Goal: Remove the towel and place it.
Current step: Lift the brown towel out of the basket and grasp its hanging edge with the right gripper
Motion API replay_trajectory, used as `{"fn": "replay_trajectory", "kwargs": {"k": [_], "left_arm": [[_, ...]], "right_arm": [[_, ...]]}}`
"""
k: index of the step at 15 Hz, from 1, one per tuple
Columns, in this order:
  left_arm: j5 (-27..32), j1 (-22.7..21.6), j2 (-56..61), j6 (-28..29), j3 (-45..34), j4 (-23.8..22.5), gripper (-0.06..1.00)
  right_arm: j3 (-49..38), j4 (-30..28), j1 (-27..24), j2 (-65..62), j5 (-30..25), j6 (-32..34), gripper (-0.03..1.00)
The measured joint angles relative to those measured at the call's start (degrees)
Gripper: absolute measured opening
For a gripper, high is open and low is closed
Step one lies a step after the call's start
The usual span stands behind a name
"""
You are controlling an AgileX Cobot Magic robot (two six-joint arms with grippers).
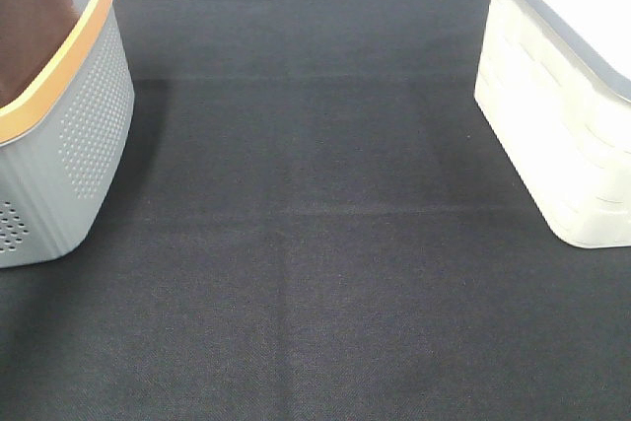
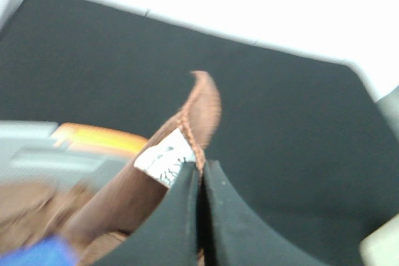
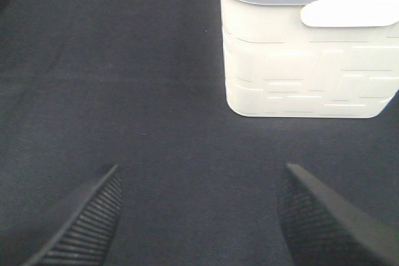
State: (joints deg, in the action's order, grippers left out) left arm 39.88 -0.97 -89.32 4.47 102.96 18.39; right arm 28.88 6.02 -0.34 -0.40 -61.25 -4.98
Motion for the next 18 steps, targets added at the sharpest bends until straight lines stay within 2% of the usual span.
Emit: {"fn": "replay_trajectory", "kwargs": {"k": [6,7,8,9,10,13,16,17,18], "left_arm": [[-6.47,0.17,5.04,-15.41,0.0,23.78,0.0],[-7.05,1.03,5.1,-18.33,0.06,27.44,0.0],[-7.68,2.86,5.1,-20.68,0.06,29.22,0.0],[-8.54,5.21,5.1,-22.0,0.06,29.91,0.0],[-9.91,9.28,5.1,-22.75,0.06,29.79,0.0],[-11.69,16.73,4.01,-23.03,0.06,25.95,0.0],[-11.75,22.86,-0.06,-23.03,0.06,22.46,0.0],[-11.75,22.86,-0.06,-23.03,0.06,22.46,0.0],[-11.75,24.64,-1.49,-23.03,0.06,21.08,0.0]], "right_arm": [[0.0,6.25,0.0,1.83,0.57,-0.06,0.67],[0.0,6.88,0.0,3.32,1.03,-0.17,0.67],[0.0,8.19,0.0,5.39,1.55,-0.86,0.67],[0.06,9.91,0.0,7.39,2.06,-2.58,0.67],[0.34,13.87,0.0,9.74,5.61,-5.73,0.67],[0.46,27.62,0.0,12.49,16.1,-17.07,0.67],[0.46,41.65,1.09,16.62,19.54,-30.77,0.67],[0.46,41.65,1.09,16.62,19.54,-30.77,0.67],[0.46,45.49,2.58,18.56,20.28,-34.84,0.67]]}}
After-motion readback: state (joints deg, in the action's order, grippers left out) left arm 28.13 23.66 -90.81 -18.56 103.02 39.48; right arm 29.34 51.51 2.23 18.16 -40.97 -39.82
